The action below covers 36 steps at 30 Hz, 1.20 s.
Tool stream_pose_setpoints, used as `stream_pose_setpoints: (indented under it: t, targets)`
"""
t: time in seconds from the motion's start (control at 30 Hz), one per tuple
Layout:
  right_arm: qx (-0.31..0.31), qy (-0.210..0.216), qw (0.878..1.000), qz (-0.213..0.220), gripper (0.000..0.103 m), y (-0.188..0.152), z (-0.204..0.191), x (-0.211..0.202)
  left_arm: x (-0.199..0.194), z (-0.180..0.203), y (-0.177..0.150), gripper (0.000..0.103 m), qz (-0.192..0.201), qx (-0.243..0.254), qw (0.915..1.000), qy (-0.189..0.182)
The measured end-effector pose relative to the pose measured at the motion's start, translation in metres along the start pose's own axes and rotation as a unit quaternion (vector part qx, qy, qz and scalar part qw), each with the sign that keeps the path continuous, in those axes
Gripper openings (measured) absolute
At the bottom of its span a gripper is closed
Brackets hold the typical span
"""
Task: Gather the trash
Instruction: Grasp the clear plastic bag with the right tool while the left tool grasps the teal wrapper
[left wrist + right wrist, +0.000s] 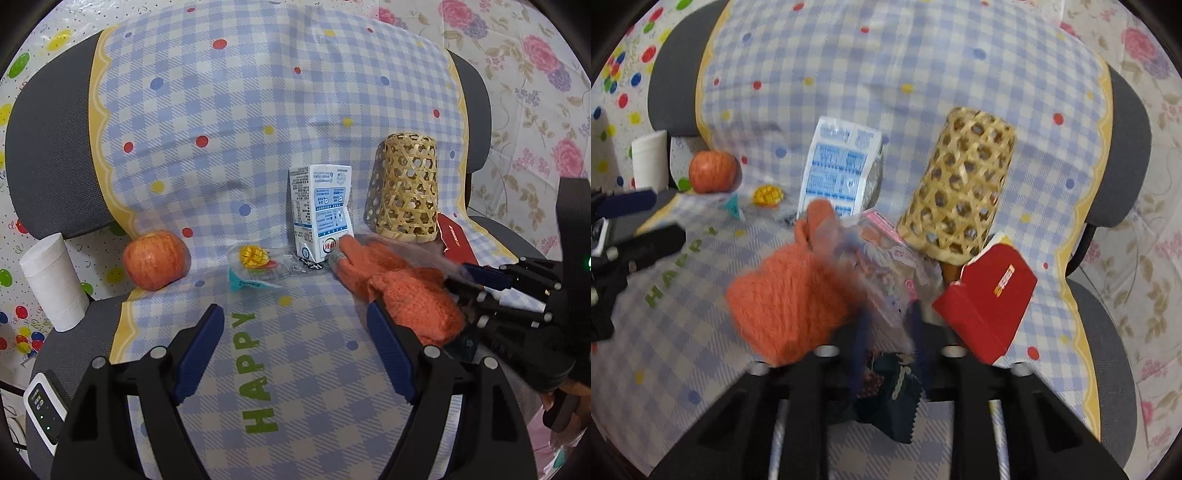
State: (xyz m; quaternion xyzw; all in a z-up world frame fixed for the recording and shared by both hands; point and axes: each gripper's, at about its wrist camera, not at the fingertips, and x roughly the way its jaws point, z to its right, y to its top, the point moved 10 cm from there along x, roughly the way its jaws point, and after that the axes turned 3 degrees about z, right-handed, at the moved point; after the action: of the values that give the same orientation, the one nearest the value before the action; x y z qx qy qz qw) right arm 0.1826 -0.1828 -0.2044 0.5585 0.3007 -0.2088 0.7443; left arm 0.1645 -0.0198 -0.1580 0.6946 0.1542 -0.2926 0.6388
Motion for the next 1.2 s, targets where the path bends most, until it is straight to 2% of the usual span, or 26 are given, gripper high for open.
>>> stream_pose_setpoints:
  t: [0.07, 0.2, 0.27, 0.33, 0.63, 0.87, 0.97, 1.17, 1.2]
  targets:
    - [0.025, 0.009, 0.999, 0.023, 0.002, 0.008, 0.006, -0.015, -0.004, -0.001, 0.000, 0.077, 0.003, -0.001, 1.0000, -0.001]
    - [0.091, 0.038, 0.992, 0.083, 0.001, 0.028, 0.025, -0.060, -0.011, -0.001, 0.001, 0.077, 0.007, -0.004, 0.9999, -0.008]
    - [0.119, 0.026, 0.986, 0.113, 0.001, 0.033, 0.040, -0.087, -0.014, 0.006, 0.002, 0.077, 0.009, -0.002, 0.9998, -0.015]
    - [0.140, 0.014, 0.982, 0.124, 0.001, 0.032, 0.053, -0.102, -0.014, 0.016, 0.002, 0.077, 0.009, 0.003, 0.9997, -0.025]
    - [0.185, -0.022, 0.977, 0.100, 0.001, -0.012, 0.093, -0.125, -0.001, 0.074, 0.001, 0.077, -0.002, 0.034, 0.9970, -0.069]
    - [0.220, -0.028, 0.971, 0.088, 0.001, -0.038, 0.118, -0.124, -0.002, 0.150, -0.012, 0.077, 0.010, 0.127, 0.9856, -0.111]
    - [0.232, -0.027, 0.969, 0.082, 0.001, -0.046, 0.125, -0.124, 0.008, 0.171, -0.020, 0.077, 0.001, 0.160, 0.9813, -0.108]
    - [0.240, -0.027, 0.967, 0.078, 0.001, -0.055, 0.133, -0.125, 0.035, 0.179, -0.026, 0.077, -0.026, 0.193, 0.9786, -0.065]
    - [0.241, -0.027, 0.967, 0.078, 0.001, -0.057, 0.133, -0.125, 0.037, 0.179, -0.026, 0.071, -0.027, 0.198, 0.9781, -0.060]
